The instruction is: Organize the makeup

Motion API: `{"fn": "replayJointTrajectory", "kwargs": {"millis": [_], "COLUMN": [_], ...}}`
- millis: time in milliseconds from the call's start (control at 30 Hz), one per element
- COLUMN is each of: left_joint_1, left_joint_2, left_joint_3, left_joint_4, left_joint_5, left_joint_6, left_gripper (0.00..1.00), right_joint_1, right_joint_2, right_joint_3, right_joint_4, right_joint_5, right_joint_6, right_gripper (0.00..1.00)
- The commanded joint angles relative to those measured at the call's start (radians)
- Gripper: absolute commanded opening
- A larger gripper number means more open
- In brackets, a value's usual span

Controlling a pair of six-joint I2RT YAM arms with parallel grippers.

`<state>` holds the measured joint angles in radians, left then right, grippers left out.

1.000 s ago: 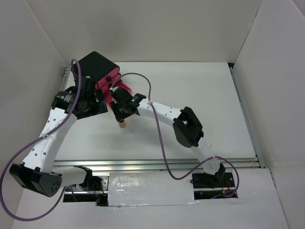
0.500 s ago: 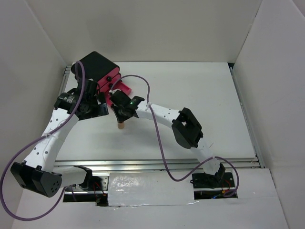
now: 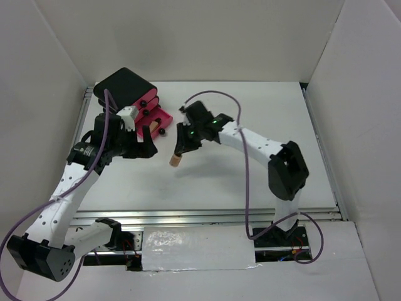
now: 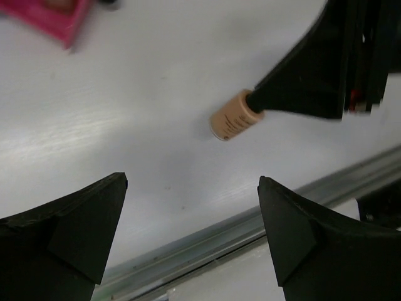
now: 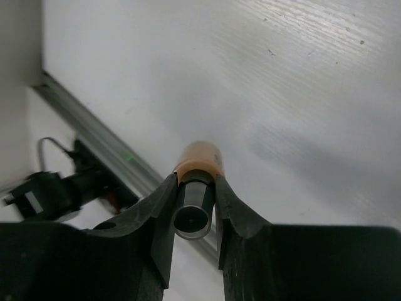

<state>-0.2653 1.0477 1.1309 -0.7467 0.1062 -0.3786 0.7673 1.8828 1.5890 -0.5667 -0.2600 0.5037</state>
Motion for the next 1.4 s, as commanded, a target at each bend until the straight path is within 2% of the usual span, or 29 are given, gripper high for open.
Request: {"fn": "replayJointTrajectory", "kwargs": {"millis": [0, 100, 133, 233, 367, 533, 667, 900, 1233, 1300, 1367], "left_joint_1": [-0.003, -0.015, -0.018, -0.043, -0.052, -0.061, -0.063, -0.074, -0.107, -0.115, -0.12], "left_joint_2": [-0.034, -0.023, -0.012, 0.06, 0.139, 0.213, 0.236, 0.247, 0.294, 0.305, 0.321], "left_joint_3": [-0.037, -0.027, -0.011, 0.087, 0.127, 0.148, 0.15, 0.145, 0.153, 0.161, 0.173], "left_joint_4": [0.272, 0.326, 0.313, 0.241, 0.228, 0.19, 0.153, 0.185, 0.21, 0.202, 0.198], "left_joint_5": [0.377, 0.434, 0.443, 0.46, 0.552, 0.668, 0.751, 0.835, 0.823, 0.819, 0.813], "left_joint_6": [0.122, 0.167, 0.185, 0.273, 0.302, 0.305, 0.305, 0.265, 0.23, 0.233, 0.234], "left_gripper": [0.99, 0.99, 0.99, 0.99, 0.99, 0.95, 0.94, 0.91, 0.79, 0.75, 0.65], "right_joint_1": [-0.104, -0.135, -0.149, -0.163, -0.169, -0.203, -0.235, -0.26, -0.267, -0.267, -0.267], "right_joint_2": [-0.131, -0.146, -0.148, -0.165, -0.191, -0.215, -0.218, -0.212, -0.231, -0.234, -0.24], "right_joint_3": [-0.052, -0.032, -0.024, -0.029, -0.046, -0.069, -0.049, -0.014, -0.03, -0.041, -0.055], "right_joint_4": [0.099, 0.061, 0.045, 0.073, 0.116, 0.142, 0.088, 0.039, 0.085, 0.099, 0.125], "right_joint_5": [-0.331, -0.476, -0.575, -0.717, -0.792, -0.811, -0.82, -0.826, -0.858, -0.871, -0.88], "right_joint_6": [0.085, 0.073, 0.068, 0.09, 0.114, 0.125, 0.079, 0.03, 0.055, 0.074, 0.096], "right_gripper": [0.0, 0.0, 0.0, 0.0, 0.0, 0.0, 0.0, 0.0, 0.0, 0.0, 0.0]}}
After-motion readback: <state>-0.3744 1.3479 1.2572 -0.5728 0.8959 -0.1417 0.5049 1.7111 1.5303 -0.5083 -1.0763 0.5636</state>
